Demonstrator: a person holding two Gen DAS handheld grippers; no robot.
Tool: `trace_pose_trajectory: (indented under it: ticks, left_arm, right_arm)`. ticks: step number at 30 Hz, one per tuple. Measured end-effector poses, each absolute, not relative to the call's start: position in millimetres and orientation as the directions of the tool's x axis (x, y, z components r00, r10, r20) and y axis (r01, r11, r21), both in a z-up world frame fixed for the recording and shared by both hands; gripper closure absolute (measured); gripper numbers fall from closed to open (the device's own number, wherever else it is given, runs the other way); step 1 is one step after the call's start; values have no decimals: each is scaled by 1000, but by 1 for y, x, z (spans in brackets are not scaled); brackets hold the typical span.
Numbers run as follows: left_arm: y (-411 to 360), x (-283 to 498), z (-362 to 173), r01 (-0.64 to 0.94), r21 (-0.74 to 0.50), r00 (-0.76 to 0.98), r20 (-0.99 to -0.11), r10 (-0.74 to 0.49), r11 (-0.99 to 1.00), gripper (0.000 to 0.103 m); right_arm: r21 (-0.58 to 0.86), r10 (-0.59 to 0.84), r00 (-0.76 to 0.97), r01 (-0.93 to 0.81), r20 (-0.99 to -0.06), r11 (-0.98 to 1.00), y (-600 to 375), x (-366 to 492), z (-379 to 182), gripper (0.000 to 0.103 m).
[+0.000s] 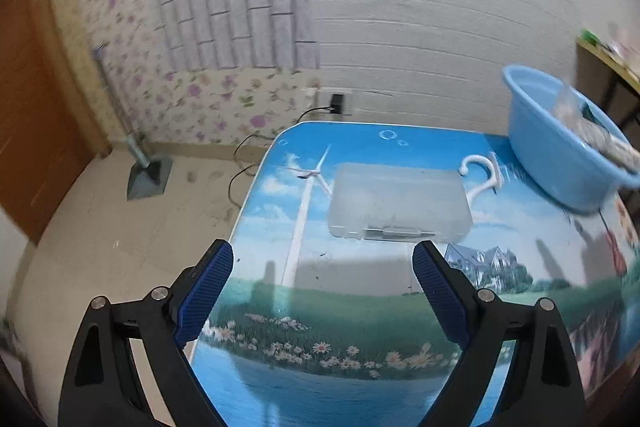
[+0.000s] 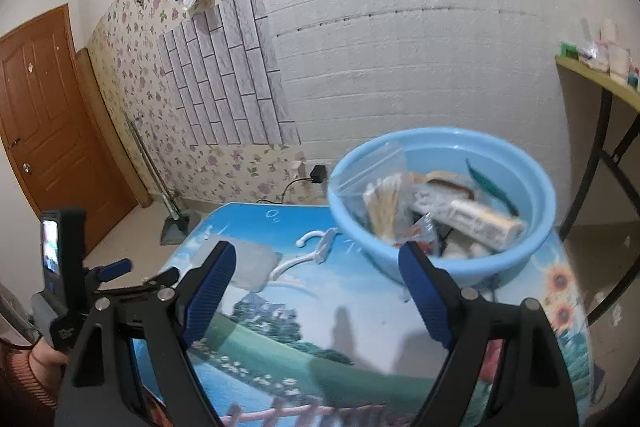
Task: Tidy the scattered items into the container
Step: 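Move the left tool toward the clear plastic box while the right tool approaches the white hanger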
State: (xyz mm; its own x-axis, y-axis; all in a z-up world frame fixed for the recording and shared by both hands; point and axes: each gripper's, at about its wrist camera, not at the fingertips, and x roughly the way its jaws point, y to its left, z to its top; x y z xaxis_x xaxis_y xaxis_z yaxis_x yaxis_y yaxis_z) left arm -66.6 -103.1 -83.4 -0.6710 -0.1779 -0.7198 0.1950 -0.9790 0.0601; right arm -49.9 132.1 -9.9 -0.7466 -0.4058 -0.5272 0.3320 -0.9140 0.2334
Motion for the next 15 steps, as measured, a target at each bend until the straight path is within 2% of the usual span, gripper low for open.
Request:
trace_pose_trajectory:
  ticks: [6, 7, 12, 15]
  left_arm:
    - [-109, -66, -83, 125, -58, -704, -709, -47, -990, 10]
    - [-109, -65, -83, 121, -70, -704, -710, -36, -990, 7]
    - [-109, -67, -93, 97, -116, -693, -721, 17, -988, 6]
    - [-107, -74, -101, 73, -125, -674, -738, 43, -989, 6]
  right_arm:
    - [336, -412, -699, 254, -584, -907, 138, -59, -39, 19]
    - [330, -402, -700, 245, -590, -912, 138, -59, -42, 19]
    - [293, -379, -662, 243, -647, -925, 130, -55, -60, 32]
    - [266, -356, -647, 237, -675, -934, 127, -55, -65, 34]
